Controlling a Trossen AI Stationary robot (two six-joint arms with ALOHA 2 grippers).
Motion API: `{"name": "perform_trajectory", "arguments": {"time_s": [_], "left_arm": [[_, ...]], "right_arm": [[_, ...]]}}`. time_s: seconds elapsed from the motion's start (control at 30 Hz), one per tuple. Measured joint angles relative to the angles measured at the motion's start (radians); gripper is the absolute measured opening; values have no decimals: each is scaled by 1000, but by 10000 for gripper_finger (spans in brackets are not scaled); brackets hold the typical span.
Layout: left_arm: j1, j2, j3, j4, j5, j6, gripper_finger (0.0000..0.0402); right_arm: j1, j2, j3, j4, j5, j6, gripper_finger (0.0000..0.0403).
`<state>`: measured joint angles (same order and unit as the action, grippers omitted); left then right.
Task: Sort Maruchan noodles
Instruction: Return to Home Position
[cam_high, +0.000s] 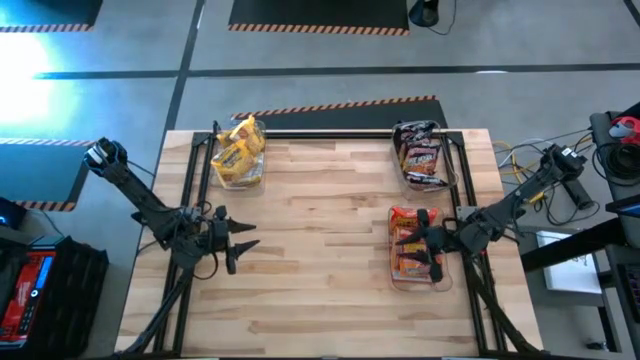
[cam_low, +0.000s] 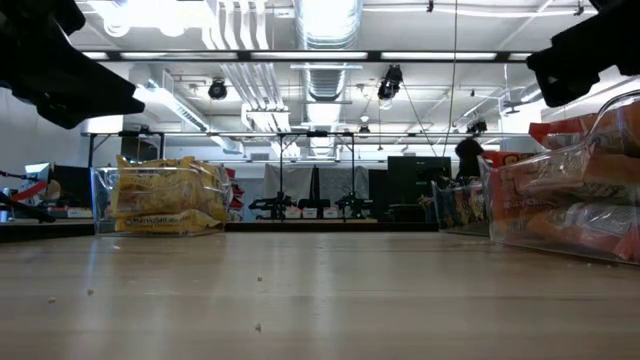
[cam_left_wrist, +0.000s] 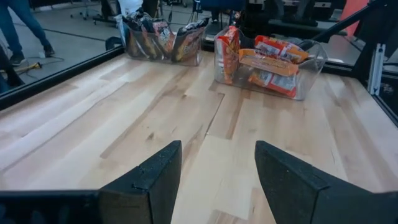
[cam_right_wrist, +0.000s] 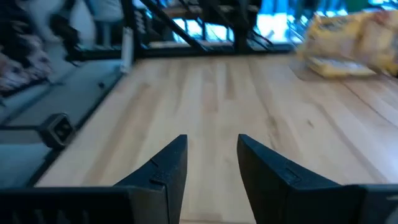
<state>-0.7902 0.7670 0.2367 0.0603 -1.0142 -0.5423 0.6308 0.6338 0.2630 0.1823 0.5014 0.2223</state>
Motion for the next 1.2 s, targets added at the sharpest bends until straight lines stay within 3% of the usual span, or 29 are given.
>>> {"name": "perform_trajectory", "arguments": {"time_s": [0.13,0.43,0.87,1.2], "left_arm": [[0,0,0,1,-1,0,187],[0,0,0,9,-24,0,187],[0,0,0,11,-24,-2,187],[0,0,0,16,-25,-2,187]], "right_arm": [[0,1,-91,214,-56,-81,128],[0,-5,-242,541,-64,-248,124],[0,-169,-251,458,-63,-415,121],[0,-400,-251,149,-56,-299,121]]}}
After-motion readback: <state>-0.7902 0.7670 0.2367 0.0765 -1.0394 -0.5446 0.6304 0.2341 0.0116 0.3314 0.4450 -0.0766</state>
